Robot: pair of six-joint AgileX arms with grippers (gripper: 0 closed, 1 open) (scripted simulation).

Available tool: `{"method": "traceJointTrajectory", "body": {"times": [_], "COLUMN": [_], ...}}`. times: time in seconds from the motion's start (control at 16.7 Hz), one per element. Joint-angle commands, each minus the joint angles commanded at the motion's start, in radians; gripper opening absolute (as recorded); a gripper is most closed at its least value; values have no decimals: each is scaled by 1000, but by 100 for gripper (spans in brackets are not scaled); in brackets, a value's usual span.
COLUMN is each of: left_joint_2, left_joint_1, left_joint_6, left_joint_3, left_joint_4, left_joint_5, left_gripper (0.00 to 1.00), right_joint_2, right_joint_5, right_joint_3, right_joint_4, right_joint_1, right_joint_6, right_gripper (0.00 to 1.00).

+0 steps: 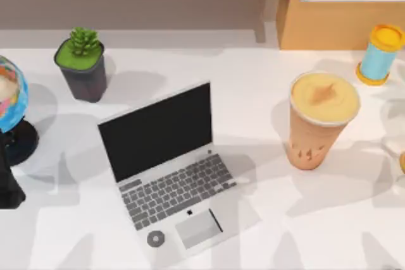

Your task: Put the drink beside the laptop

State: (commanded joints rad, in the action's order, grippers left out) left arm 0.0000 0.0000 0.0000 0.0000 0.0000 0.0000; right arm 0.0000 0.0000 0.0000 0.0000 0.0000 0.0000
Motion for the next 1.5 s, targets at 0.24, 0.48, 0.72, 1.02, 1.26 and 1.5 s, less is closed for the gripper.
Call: {"method": "traceJointTrajectory", "body": {"times": [0.24,0.48,0.72,1.02,1.26,1.5], "left_joint_2": [0,0,0,0,0,0], "left_joint_1": [0,0,0,0,0,0], "left_joint_6": [0,0,0,0,0,0], "left_joint_3": [0,0,0,0,0,0], "left_joint_4": [0,0,0,0,0,0], "left_joint_5": [0,0,0,0,0,0], "left_gripper": [100,100,100,100,100,100], "right_joint_2": [25,176,432,838,1185,1498], "right_joint_5": [14,97,233,455,652,836], "right_joint_3": [7,42,88,144,177,195], "right_joint_4": [30,213,525,892,1140,1312], "right_joint_1": [25,164,371,640,822,949], "right_joint_6": [6,36,80,133,165,188], "right_gripper": [100,100,100,100,100,100]}}
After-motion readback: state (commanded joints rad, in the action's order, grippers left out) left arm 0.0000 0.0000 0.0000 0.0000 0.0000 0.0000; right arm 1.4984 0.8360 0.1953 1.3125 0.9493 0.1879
